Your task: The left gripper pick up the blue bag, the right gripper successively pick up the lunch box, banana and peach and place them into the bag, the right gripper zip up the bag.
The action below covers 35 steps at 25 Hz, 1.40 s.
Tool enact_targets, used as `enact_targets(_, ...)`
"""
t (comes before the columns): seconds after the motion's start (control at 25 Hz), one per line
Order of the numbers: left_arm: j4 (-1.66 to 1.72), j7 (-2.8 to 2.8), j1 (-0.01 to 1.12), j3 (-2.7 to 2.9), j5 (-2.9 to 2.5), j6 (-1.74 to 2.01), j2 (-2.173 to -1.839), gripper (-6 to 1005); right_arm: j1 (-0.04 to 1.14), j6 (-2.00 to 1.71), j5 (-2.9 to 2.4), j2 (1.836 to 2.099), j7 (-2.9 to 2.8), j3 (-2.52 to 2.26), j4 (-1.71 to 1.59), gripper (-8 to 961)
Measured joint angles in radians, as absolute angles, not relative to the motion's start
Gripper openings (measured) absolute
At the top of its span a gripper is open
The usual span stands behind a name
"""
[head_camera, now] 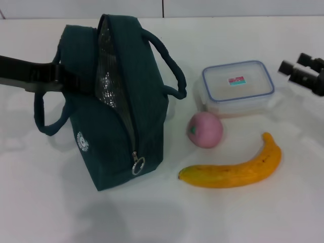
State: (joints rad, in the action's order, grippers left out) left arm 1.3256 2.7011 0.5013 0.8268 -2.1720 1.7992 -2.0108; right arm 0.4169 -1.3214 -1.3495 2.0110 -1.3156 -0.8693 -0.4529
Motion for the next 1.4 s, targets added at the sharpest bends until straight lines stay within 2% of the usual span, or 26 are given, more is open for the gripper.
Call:
enact_targets(0.32,1.304,2.703,0.521,0.827,-2.166,1.799,-2.013,34,0.456,-1.169,-1.157,2.012,-1.365,-0.867,-0.301,887)
enact_targets(0.72,1.304,2.696,0.524,0.827,-2.165,1.797,-2.027,35,0.559,-1.109,-1.122,2.021,-1.398,-0.872,-0.138,884)
enact_targets(1.4,1.288,2.69,0.526,0.828,-2.174,1.795,-2.03,34,0.614,-1.117,-1.133,2.028,-1.457,-0.892,-0.04,869)
